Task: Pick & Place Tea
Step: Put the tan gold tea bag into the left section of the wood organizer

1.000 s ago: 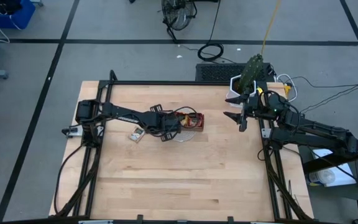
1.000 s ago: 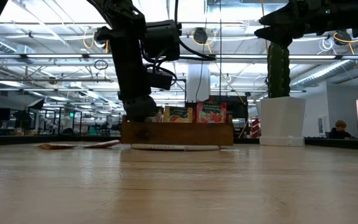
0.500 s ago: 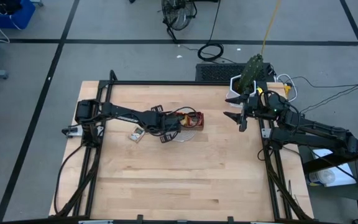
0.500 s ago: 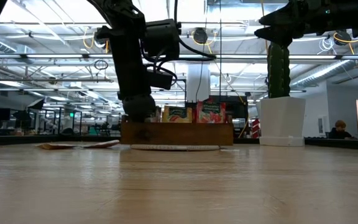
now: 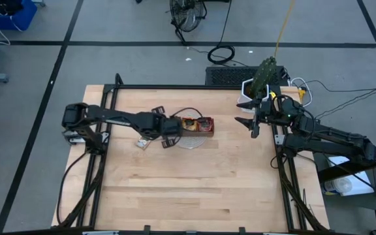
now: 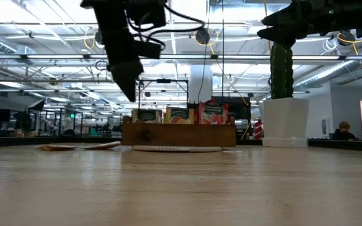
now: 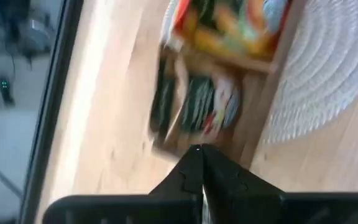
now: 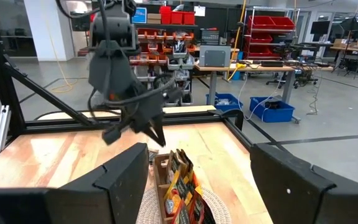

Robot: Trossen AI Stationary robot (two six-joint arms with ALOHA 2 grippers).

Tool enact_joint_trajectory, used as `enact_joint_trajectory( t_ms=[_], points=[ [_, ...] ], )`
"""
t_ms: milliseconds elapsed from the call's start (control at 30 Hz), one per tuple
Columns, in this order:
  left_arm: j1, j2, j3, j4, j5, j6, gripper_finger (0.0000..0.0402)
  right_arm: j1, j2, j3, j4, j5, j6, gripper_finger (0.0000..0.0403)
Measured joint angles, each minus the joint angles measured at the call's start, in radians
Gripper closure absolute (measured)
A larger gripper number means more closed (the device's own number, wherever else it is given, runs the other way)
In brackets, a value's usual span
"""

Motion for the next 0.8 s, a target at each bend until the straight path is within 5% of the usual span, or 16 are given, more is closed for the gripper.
enact_joint_trajectory(
  t_ms=[300,533,667,800],
  points=[
    [0.026,-0.045,-0.022,-0.302,0.050,-0.303,0.0247,0.000,0.000,0.000,-0.002,0.001,-0.011,0.0142],
    [0.043,-0.048,-0.229,-0.069,0.148,-0.050,0.0136,0.000,0.004,0.000,-0.010,0.000,-0.027,0.0142],
    [0.122,-0.063,-0.332,0.101,0.339,0.010,0.0116,0.000,0.004,0.000,-0.014,-0.001,-0.027,0.0142],
    [0.193,-0.061,-0.402,0.239,0.381,0.059,0.0121,0.000,0.005,0.000,-0.015,-0.001,-0.027,0.0142]
  ],
)
